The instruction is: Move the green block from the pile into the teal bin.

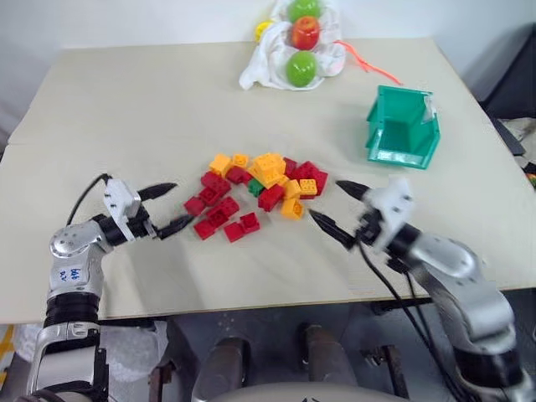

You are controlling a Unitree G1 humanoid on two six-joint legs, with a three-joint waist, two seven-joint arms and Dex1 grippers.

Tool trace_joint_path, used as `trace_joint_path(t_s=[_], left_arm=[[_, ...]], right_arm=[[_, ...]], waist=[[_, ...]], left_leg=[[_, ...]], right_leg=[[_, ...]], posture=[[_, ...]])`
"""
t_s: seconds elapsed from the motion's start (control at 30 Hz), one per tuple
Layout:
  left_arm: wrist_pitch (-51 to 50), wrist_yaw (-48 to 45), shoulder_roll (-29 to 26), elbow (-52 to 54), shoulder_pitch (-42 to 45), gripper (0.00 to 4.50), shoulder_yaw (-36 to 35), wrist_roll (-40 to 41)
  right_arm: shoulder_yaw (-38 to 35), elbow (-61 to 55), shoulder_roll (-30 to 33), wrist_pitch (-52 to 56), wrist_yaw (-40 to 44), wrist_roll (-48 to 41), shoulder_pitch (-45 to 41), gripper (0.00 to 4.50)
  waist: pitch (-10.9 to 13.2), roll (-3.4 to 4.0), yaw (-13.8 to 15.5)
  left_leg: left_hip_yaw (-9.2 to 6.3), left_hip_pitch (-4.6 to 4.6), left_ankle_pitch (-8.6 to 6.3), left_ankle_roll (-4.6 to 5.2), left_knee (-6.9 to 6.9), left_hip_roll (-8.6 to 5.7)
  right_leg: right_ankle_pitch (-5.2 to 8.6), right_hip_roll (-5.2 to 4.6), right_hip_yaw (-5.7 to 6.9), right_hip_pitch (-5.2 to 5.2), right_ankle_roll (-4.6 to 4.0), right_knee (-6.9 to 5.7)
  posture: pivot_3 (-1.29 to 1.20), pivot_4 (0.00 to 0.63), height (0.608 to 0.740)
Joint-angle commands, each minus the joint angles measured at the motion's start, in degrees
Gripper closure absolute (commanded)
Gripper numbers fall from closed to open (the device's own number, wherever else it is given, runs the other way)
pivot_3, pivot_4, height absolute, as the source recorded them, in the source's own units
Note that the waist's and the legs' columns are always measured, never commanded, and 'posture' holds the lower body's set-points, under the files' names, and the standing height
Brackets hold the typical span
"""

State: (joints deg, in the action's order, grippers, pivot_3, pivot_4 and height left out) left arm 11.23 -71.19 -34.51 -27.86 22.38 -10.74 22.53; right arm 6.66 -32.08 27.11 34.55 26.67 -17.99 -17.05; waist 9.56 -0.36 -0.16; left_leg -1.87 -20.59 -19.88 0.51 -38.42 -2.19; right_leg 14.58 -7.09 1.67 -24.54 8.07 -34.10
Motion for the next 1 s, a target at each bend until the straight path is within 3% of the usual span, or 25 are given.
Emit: trace_joint_path(t_s=[0.03,0.27,0.5,0.7,0.83,1.0], left_arm=[[0.87,-6.51,-0.81,-1.68,2.30,0.00,-1.47,3.81],[2.65,-14.04,-0.15,-5.91,5.50,0.00,-2.48,6.22],[6.76,-11.50,1.02,-9.50,7.93,0.00,-3.04,4.59],[8.06,-9.72,1.93,-9.97,8.30,0.00,-3.22,4.21],[8.59,-8.95,2.48,-9.95,7.97,0.00,-2.93,4.18],[8.90,-7.83,3.39,-9.30,7.22,0.00,-3.05,4.46]], right_arm=[[4.82,2.84,-3.66,5.58,-3.20,2.53,-6.24,2.13],[10.39,13.68,-14.46,10.37,-5.81,4.50,-17.70,4.37],[12.76,34.20,-25.21,4.87,-8.40,9.31,-26.53,4.44],[9.12,45.60,-27.24,-0.88,-13.73,13.51,-29.34,4.44],[6.85,45.97,-26.09,-1.13,-15.81,15.33,-28.21,4.44],[5.06,35.05,-21.16,3.93,-16.30,17.34,-22.03,4.44]], waist=[[0.00,0.00,0.02],[0.00,0.01,-0.35],[0.00,0.01,-1.68],[0.00,0.01,-1.95],[0.01,0.02,-1.96],[0.00,0.02,-1.68]], left_leg=[[0.00,-0.01,0.00,-0.01,0.00,0.01],[0.02,-0.19,-0.09,0.10,-0.26,-0.05],[0.02,-0.64,-0.13,0.11,-0.59,-0.15],[0.19,-0.64,-0.12,0.10,-0.62,-0.17],[0.19,-0.64,-0.12,0.11,-0.63,-0.18],[0.19,-0.66,-0.13,0.11,-0.62,-0.18]], right_leg=[[0.00,0.02,0.00,-0.01,0.00,-0.01],[0.00,0.01,0.02,-0.14,0.01,-0.08],[-0.01,-0.05,0.13,-0.71,0.00,-0.66],[-0.01,-0.20,0.26,-0.90,-0.01,-0.89],[-0.01,-0.25,0.30,-0.91,-0.01,-0.89],[-0.01,-0.28,0.32,-0.92,-0.01,-0.90]], posture=[[0.00,0.150,0.740],[0.00,0.150,0.740],[0.00,0.150,0.740],[0.00,0.150,0.740],[0.00,0.150,0.740],[0.00,0.150,0.740]])
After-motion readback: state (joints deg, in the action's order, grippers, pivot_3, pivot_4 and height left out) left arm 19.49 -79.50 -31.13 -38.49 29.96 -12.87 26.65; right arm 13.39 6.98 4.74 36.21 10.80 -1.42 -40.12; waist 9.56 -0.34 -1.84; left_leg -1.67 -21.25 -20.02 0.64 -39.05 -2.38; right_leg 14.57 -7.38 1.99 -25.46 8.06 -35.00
